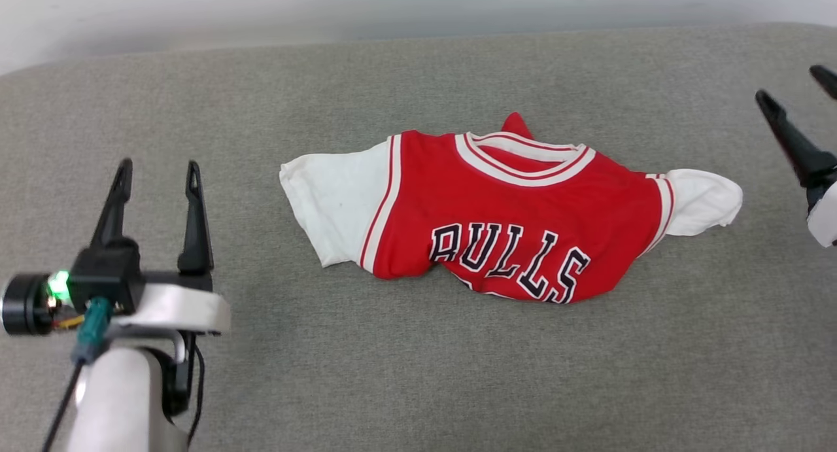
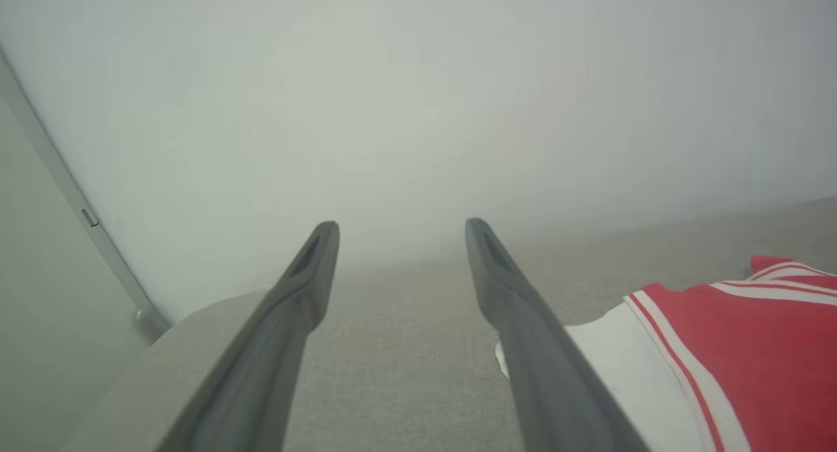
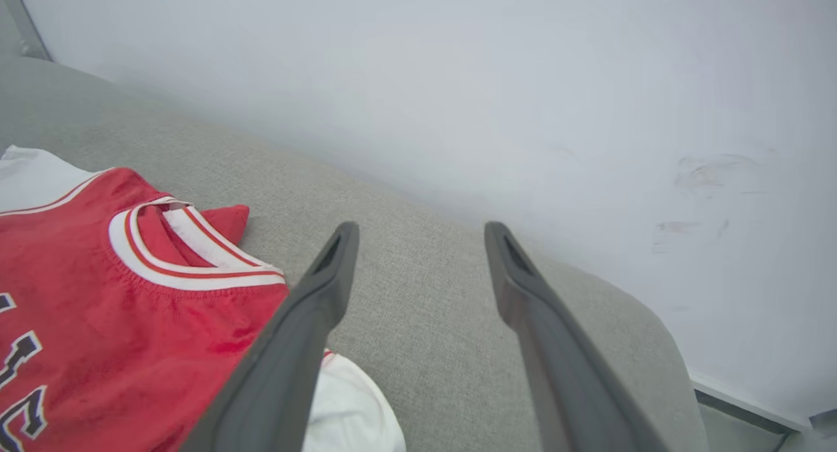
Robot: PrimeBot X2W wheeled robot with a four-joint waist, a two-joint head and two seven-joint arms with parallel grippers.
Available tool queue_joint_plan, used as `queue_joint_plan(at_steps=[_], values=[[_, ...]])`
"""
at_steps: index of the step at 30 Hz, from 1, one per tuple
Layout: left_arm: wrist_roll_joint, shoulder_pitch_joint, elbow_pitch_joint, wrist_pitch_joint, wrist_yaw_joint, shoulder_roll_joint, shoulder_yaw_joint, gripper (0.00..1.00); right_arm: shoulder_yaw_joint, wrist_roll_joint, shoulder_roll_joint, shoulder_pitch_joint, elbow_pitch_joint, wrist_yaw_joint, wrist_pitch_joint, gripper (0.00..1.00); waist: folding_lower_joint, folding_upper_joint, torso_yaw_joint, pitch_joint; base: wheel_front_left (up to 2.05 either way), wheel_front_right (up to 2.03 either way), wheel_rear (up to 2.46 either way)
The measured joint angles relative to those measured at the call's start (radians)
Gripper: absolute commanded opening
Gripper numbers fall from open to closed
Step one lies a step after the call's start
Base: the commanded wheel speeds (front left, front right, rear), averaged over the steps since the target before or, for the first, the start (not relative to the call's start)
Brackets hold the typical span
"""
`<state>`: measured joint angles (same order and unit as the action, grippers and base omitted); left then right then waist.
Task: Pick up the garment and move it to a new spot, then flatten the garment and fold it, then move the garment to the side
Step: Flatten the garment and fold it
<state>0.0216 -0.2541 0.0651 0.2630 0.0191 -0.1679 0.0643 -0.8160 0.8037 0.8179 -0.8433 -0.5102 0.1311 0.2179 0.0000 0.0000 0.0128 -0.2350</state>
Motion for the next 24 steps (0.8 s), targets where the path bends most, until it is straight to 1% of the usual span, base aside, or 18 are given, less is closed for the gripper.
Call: queue_joint_plan(at_steps=[3,5,9,10,12,14,16,19,22,24], values=[[0.005,-0.067,0.043,-0.026,0.029,-0.032,-0.006,1.00,0.144,-0.085,-0.051,0.058,0.001,0.000,0.037,1.00,0.0000,0.0000,0.013,0.002,0.00,0.00,0.00],[0.011,-0.122,0.064,-0.065,0.049,-0.058,-0.013,1.00,0.264,-0.155,-0.095,0.111,0.023,0.000,0.043,1.00,0.0000,0.0000,0.019,-0.003,0.00,0.00,0.00],[0.040,-0.235,0.102,-0.177,0.086,-0.110,-0.041,1.00,0.541,-0.333,-0.220,0.257,0.184,0.000,0.045,1.00,0.0001,0.0000,0.032,-0.021,0.00,0.00,0.00],[0.053,-0.262,0.112,-0.215,0.093,-0.127,-0.052,1.00,0.583,-0.376,-0.253,0.305,0.231,0.000,0.045,1.00,0.0000,0.0000,0.035,-0.027,0.00,0.00,0.00],[0.089,-0.318,0.133,-0.294,0.103,-0.155,-0.080,1.00,0.637,-0.438,-0.307,0.393,0.294,0.000,0.045,1.00,0.0000,0.0000,0.044,-0.039,0.00,0.00,0.00],[0.134,-0.377,0.154,-0.379,0.107,-0.188,-0.118,1.00,0.676,-0.482,-0.345,0.447,0.347,0.000,0.045,1.00,0.0000,0.0000,0.051,-0.052,0.00,0.00,0.00],[0.198,-0.430,0.169,-0.481,0.109,-0.231,-0.192,1.00,0.706,-0.511,-0.374,0.478,0.393,0.000,0.045,1.00,0.0000,0.0000,0.059,-0.067,0.00,0.00,0.00],[0.335,-0.505,0.188,-0.646,0.110,-0.293,-0.304,1.00,0.734,-0.541,-0.407,0.517,0.442,0.000,0.045,1.00,0.0000,0.0000,0.071,-0.091,0.00,0.00,0.00],[0.441,-0.577,0.188,-0.808,0.110,-0.384,-0.420,1.00,0.742,-0.562,-0.427,0.534,0.476,0.000,0.035,1.00,0.0001,0.0000,0.084,-0.117,0.00,0.00,0.00],[0.522,-0.621,0.189,-0.906,0.110,-0.421,-0.480,1.00,0.744,-0.568,-0.437,0.537,0.493,0.000,0.032,1.00,0.0001,0.0000,0.093,-0.137,0.00,0.00,0.00]])
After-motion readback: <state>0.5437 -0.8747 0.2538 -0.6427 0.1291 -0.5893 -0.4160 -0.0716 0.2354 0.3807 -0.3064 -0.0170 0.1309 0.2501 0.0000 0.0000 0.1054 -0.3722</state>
